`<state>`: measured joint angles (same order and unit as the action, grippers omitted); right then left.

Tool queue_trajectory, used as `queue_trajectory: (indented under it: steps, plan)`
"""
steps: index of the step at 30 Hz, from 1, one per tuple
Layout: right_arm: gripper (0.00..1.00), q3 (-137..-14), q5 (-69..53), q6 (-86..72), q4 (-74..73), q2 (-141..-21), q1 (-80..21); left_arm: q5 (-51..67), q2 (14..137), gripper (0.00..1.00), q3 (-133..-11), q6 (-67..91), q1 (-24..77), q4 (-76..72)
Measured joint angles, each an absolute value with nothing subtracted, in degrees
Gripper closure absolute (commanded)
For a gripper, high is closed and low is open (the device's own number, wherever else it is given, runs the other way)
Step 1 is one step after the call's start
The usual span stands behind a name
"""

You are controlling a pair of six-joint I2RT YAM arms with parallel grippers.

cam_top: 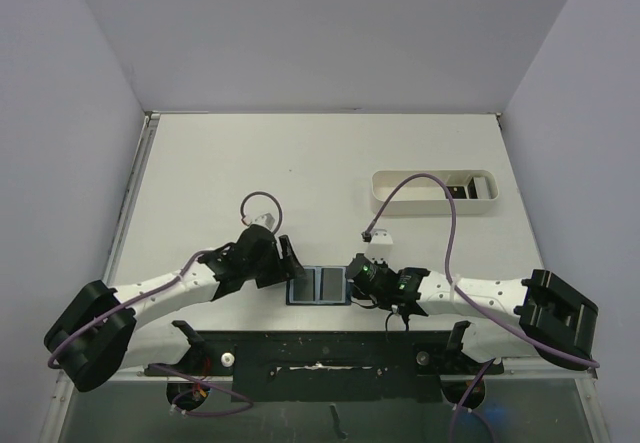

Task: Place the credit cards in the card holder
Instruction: Close the card holder at the center of the board.

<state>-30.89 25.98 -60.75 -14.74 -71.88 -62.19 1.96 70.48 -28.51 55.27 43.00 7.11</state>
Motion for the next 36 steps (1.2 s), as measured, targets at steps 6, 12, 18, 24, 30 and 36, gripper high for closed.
queue_trajectory:
  steps: [6, 12, 18, 24, 30, 36]
  plan:
    - [1.00, -30.89, 25.98, -60.75, -14.72, -71.88, -62.24, 2.24, 69.36, 0.36, -27.49, 55.77, 42.85, 6.66]
    - [1.00, -30.89, 25.98, -60.75, -14.70, -71.88, -62.26, 4.03, 70.78, 0.36, -25.36, 58.41, 42.76, 2.72]
    - [1.00, -30.89, 26.02, -60.71, -14.74, -71.96, -62.30, 6.85, 71.33, 0.36, -23.42, 60.97, 42.76, -2.92]
    - [1.00, -30.89, 26.26, -60.69, -14.72, -72.05, -62.33, 10.20, 69.17, 0.38, -20.93, 64.75, 42.85, -6.35]
    - [1.00, -30.89, 26.39, -60.47, -14.57, -72.25, -62.35, 12.25, 65.21, 0.41, -18.76, 69.58, 44.18, -14.26]
    - [1.00, -30.44, 26.33, -60.16, -12.80, -72.77, -62.35, 13.67, 66.98, 0.50, -18.76, 71.72, 46.41, -23.99]
